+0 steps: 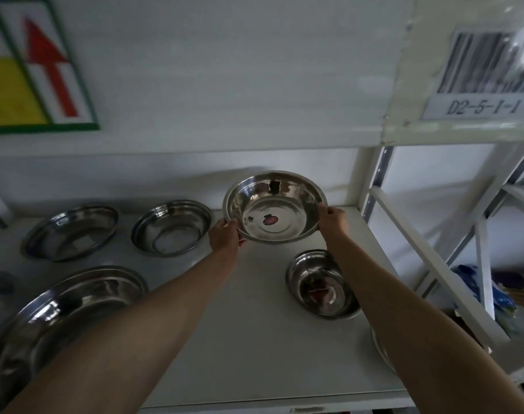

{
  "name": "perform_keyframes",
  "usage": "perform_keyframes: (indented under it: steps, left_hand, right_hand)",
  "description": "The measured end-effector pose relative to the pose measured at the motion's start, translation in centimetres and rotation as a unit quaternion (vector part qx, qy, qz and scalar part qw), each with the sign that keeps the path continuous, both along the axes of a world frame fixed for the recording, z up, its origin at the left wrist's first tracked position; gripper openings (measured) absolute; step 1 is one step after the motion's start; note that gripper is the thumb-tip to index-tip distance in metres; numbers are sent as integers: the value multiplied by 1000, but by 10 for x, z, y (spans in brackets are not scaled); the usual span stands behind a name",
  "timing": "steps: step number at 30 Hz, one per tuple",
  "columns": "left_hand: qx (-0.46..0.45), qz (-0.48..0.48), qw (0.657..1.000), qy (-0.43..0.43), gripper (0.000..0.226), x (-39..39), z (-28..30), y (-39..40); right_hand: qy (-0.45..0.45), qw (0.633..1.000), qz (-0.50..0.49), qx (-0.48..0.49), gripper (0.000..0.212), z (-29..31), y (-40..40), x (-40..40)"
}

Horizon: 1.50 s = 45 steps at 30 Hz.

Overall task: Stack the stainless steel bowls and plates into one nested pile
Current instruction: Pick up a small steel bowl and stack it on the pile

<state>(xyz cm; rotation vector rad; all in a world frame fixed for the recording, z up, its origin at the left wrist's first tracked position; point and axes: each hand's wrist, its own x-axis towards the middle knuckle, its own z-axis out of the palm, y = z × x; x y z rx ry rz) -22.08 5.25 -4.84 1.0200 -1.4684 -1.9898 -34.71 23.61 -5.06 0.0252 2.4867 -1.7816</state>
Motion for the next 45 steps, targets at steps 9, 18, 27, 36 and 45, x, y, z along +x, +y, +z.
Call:
perform_keyframes:
  steps: [9,18,27,36,45]
  left_hand:
    - [8,11,999,43,12,58,32,-30]
    - [-44,-3,998,43,23,138,48,-77]
    - [-45,48,997,41,22,234,47,-128]
    - [-51,122,991,35,13,333,43,-148]
    - [-122,143,982,-24,22,386,6,-154]
  right_hand:
    - [35,999,-20,12,46,26,-33,49]
    - [58,998,-16,8,56,45,-72,107]
    - [70,996,50,22,60,42,-126,183]
    - [44,989,142,7,51,14,-174,260]
    - [12,984,172,44,49,-11,-194,308]
